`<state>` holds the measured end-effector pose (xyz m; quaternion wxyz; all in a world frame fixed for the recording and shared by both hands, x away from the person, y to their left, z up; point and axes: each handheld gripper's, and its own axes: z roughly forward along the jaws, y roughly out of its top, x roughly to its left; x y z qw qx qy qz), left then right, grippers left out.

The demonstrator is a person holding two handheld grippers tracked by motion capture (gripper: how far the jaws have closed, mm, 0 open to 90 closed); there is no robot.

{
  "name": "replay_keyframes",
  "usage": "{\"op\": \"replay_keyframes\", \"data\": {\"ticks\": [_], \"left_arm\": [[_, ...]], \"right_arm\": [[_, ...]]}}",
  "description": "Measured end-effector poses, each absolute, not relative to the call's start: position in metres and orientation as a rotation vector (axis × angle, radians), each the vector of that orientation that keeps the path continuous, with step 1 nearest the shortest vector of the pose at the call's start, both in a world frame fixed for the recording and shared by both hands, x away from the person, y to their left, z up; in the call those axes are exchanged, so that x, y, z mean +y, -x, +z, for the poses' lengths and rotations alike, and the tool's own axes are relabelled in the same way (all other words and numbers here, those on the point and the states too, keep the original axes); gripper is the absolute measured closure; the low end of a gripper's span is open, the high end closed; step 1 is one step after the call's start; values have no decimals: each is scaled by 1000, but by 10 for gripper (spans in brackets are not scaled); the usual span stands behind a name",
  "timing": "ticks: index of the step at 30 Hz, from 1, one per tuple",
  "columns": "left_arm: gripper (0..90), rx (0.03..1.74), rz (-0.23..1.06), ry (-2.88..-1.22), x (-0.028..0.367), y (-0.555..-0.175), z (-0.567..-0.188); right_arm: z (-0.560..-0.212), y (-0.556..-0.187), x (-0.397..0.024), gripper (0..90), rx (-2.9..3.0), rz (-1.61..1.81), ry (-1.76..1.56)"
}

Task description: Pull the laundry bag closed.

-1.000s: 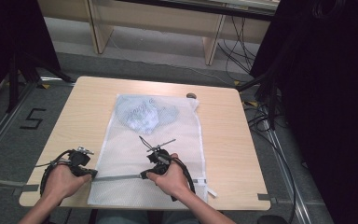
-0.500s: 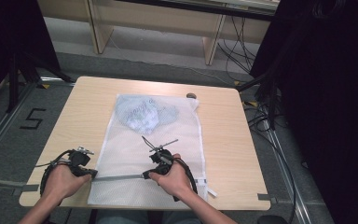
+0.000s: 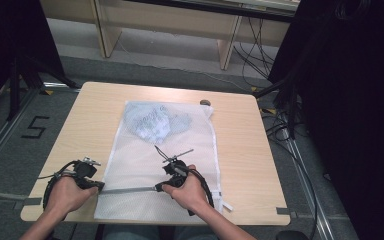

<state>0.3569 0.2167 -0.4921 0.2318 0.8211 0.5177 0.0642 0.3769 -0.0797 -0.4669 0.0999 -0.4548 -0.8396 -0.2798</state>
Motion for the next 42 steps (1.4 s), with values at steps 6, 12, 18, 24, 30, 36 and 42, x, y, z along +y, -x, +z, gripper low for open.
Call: {"op": "replay_keyframes", "data": {"ticks": [6, 12, 18, 24, 30, 36, 42], "left_arm": [[900, 1426, 173, -2258, 217, -357, -492], [900, 1423, 177, -2255, 217, -357, -492], [900, 1426, 174, -2256, 217, -357, -492], [900, 1427, 171, -2258, 217, -357, -492], [900, 1427, 173, -2258, 217, -357, -492], [900, 1424, 177, -2254, 217, -357, -492], [900, 1425, 182, -2248, 216, -357, -492]], "right_arm": [[-467, -377, -83, 868, -2488, -821, 1351], [-466, -376, -85, 868, -2484, -822, 1354], [-466, -377, -87, 868, -2498, -818, 1370], [-466, -377, -89, 868, -2497, -815, 1370], [-466, -377, -91, 868, -2485, -822, 1361], [-465, -377, -93, 868, -2490, -820, 1363], [-467, -377, -96, 868, -2486, -819, 1372]]}}
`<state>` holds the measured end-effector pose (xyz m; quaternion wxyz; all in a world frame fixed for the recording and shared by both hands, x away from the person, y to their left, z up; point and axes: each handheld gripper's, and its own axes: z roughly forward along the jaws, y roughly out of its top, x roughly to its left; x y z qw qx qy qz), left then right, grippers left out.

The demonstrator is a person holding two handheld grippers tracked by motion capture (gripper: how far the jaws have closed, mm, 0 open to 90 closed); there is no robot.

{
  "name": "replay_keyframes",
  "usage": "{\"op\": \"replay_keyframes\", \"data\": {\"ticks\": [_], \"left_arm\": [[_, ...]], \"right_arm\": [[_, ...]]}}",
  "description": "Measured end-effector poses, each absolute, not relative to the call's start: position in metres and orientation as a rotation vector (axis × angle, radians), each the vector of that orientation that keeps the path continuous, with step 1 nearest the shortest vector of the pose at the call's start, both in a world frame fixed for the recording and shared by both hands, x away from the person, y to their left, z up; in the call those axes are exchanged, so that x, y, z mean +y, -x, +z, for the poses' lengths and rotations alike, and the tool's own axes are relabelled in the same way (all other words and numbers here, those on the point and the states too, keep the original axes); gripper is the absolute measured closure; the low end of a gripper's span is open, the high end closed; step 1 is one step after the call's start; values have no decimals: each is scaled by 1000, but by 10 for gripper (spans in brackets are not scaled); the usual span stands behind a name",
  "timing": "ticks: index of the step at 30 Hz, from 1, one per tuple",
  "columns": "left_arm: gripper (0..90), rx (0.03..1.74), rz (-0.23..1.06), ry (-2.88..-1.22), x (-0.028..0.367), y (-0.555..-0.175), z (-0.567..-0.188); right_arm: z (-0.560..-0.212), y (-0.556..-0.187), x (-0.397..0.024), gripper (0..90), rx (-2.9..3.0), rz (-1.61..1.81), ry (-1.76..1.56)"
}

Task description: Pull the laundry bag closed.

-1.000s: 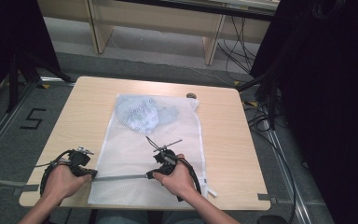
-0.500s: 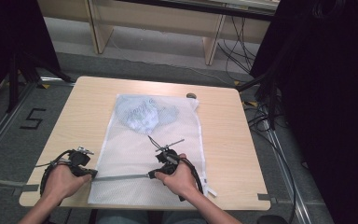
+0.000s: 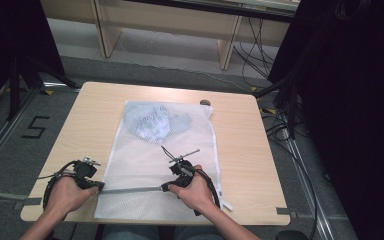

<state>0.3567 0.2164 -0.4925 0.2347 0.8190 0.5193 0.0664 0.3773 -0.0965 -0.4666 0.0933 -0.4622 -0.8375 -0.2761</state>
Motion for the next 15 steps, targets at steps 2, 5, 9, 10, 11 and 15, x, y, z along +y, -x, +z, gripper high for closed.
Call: {"op": "replay_keyframes", "data": {"ticks": [2, 5, 9, 10, 11, 15], "left_arm": [[900, 1425, 184, -2245, 216, -357, -493], [900, 1427, 172, -2258, 217, -357, -492], [900, 1427, 169, -2259, 217, -357, -492], [900, 1426, 172, -2254, 217, -357, -492], [900, 1426, 172, -2253, 217, -357, -492], [900, 1426, 173, -2254, 217, -357, -492]], "right_arm": [[-467, -377, -98, 868, -2486, -820, 1375], [-467, -377, -99, 867, -2481, -818, 1370], [-466, -377, -99, 868, -2490, -822, 1364], [-466, -377, -99, 868, -2486, -822, 1370], [-466, -377, -99, 867, -2482, -824, 1371], [-465, -378, -103, 867, -2498, -814, 1397]]}}
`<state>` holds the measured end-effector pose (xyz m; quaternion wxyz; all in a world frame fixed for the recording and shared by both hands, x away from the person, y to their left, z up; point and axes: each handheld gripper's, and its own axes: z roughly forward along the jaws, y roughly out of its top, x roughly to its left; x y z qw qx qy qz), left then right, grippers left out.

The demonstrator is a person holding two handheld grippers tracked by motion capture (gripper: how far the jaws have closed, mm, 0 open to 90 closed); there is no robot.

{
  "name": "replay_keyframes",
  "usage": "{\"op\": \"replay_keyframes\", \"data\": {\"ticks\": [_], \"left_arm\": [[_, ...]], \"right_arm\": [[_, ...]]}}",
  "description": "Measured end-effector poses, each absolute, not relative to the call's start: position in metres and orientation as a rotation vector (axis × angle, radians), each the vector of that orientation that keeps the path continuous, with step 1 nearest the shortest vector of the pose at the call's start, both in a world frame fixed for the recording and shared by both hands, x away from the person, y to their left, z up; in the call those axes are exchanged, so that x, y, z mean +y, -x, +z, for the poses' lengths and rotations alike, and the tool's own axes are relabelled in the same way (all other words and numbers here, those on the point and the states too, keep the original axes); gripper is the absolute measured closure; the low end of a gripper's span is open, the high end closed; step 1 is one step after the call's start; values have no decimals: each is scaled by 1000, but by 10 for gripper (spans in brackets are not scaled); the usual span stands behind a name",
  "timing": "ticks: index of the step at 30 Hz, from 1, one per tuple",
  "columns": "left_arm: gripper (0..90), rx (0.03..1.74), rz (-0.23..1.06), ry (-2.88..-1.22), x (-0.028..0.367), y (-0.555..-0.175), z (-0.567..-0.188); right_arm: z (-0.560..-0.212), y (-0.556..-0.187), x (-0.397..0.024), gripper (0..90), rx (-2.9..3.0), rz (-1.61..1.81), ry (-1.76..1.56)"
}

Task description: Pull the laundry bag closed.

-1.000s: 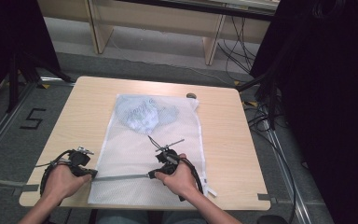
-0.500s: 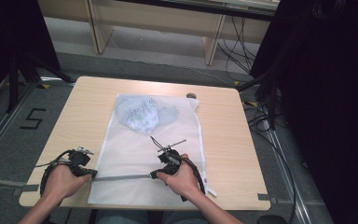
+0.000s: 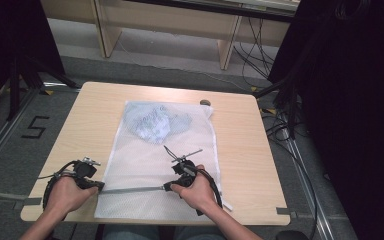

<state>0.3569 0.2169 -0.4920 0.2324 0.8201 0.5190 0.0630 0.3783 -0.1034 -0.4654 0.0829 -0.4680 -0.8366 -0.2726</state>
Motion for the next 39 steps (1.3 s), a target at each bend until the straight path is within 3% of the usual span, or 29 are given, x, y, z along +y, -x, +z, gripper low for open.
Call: {"op": "replay_keyframes", "data": {"ticks": [39], "left_arm": [[900, 1422, 176, -2256, 217, -357, -492]], "right_arm": [[-467, -380, -126, 867, -2493, -807, 1439]]}}
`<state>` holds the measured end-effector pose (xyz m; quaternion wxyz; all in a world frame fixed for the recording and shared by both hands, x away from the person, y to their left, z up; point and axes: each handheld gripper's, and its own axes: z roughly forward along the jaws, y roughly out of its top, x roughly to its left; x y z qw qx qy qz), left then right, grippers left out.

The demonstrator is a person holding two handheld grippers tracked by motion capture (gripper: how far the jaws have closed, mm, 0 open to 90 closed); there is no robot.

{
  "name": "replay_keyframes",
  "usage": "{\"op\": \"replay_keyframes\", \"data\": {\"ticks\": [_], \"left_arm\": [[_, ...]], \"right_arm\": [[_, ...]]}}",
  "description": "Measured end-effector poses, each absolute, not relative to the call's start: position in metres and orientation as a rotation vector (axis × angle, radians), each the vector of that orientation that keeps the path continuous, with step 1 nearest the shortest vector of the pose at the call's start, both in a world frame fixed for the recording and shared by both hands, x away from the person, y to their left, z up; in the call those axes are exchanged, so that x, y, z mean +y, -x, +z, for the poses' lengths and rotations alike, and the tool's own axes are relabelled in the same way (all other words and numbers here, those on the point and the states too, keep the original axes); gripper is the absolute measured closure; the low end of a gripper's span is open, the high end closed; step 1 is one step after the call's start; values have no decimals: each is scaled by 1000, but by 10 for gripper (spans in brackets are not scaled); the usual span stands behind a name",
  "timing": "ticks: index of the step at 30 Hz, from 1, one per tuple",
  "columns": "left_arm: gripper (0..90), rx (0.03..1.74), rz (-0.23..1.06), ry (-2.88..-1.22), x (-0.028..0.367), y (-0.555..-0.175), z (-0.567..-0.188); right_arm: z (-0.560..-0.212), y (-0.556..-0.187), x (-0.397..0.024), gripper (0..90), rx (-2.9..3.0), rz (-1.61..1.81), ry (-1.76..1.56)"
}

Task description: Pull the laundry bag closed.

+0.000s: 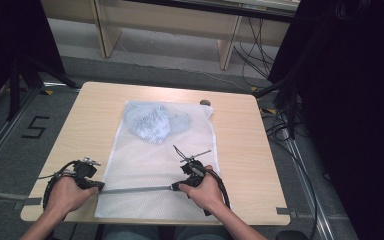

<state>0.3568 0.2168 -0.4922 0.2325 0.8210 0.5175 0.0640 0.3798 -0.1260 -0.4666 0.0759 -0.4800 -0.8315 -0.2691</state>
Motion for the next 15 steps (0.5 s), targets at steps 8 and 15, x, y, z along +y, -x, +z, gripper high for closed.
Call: {"op": "replay_keyframes", "data": {"ticks": [8, 15], "left_arm": [[900, 1415, 195, -2238, 216, -357, -494], [900, 1421, 176, -2255, 217, -357, -492]], "right_arm": [[-467, -380, -130, 868, -2487, -800, 1450], [-467, -380, -132, 868, -2492, -803, 1450]]}}
